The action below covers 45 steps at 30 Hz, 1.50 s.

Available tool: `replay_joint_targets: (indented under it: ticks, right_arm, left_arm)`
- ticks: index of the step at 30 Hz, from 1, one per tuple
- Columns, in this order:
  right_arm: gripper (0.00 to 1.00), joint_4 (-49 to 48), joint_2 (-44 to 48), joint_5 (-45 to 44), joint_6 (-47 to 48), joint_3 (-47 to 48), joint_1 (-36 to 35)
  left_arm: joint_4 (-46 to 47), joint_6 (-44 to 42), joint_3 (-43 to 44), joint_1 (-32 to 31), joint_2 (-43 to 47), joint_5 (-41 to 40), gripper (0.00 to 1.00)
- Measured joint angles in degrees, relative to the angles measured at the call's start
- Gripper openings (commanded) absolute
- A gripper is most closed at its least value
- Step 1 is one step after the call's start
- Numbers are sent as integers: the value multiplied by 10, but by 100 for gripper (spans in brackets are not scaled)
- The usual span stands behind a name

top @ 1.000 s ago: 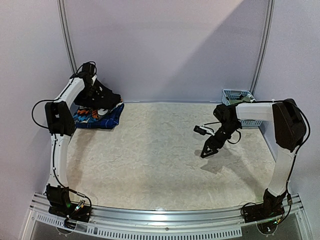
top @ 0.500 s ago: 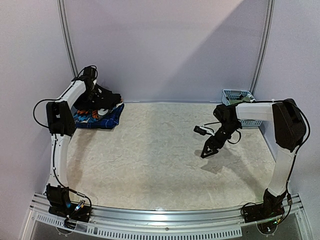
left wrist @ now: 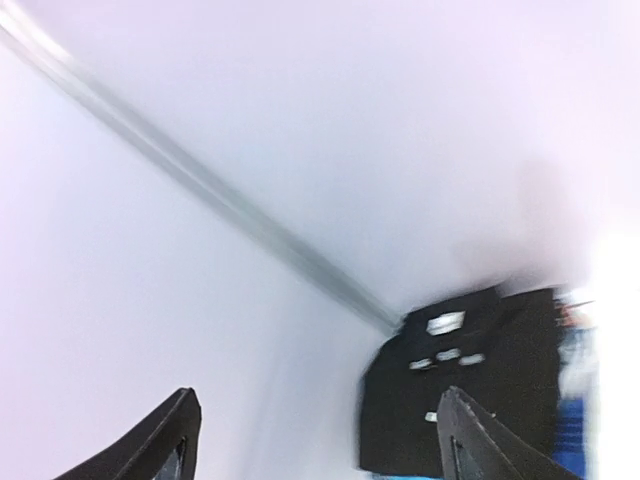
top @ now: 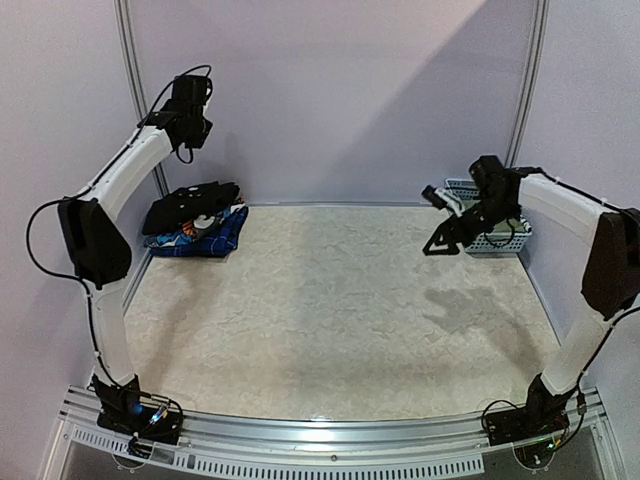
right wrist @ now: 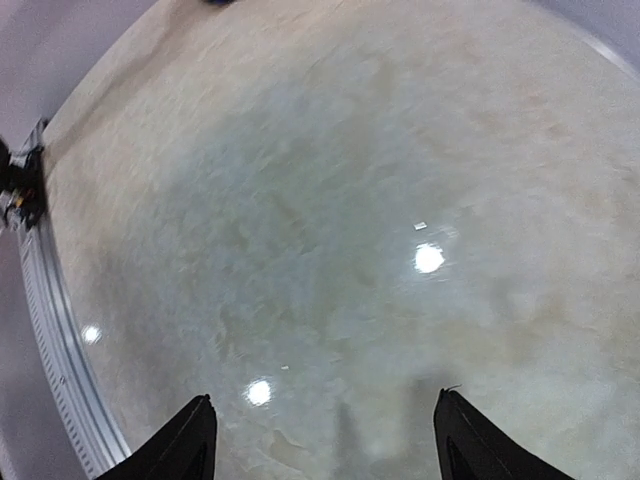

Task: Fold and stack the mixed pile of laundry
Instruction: Place the square-folded shirt at the corner of the board, then pick up the crumpled tank top from the bin.

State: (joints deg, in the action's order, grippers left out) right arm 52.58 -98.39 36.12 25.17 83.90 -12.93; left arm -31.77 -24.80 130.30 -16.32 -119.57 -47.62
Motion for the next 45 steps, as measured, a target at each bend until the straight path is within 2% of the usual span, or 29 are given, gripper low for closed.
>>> replay_joint_targets:
  ticks: [5,8,11,18,24,28,32,37,45]
  right_arm:
    - [75,-39,11,-66,-44,67,101]
    - [75,-59,-11,-117,-59,104,144]
    - [74,-71,-48,-150,-65,129,172]
    - [65,-72,-158,-176,-67,151,190]
    - [60,-71,-209,-172,-72,172,190]
    - [48,-74,-227,-171,-80,197,191]
    - [42,-83,-247,-170,-87,220,191]
    - [39,-84,-269,-168,-95,231,193]
    - [2,-85,-284,-158,-106,238,196]
  left_arm:
    - [9,43,-81,-136,89,1,85]
    - [-12,103,-125,-188,100,25,85]
    - [-23,157,-213,-232,111,52,83]
    - [-52,261,-377,-331,125,113,69]
    - [-56,351,-453,-389,156,166,66]
    - [-54,394,-480,-419,163,181,65]
    - [-56,415,-489,-442,163,187,65]
    - [-59,423,-489,-447,162,186,65]
    - [-69,424,-488,-449,157,184,63]
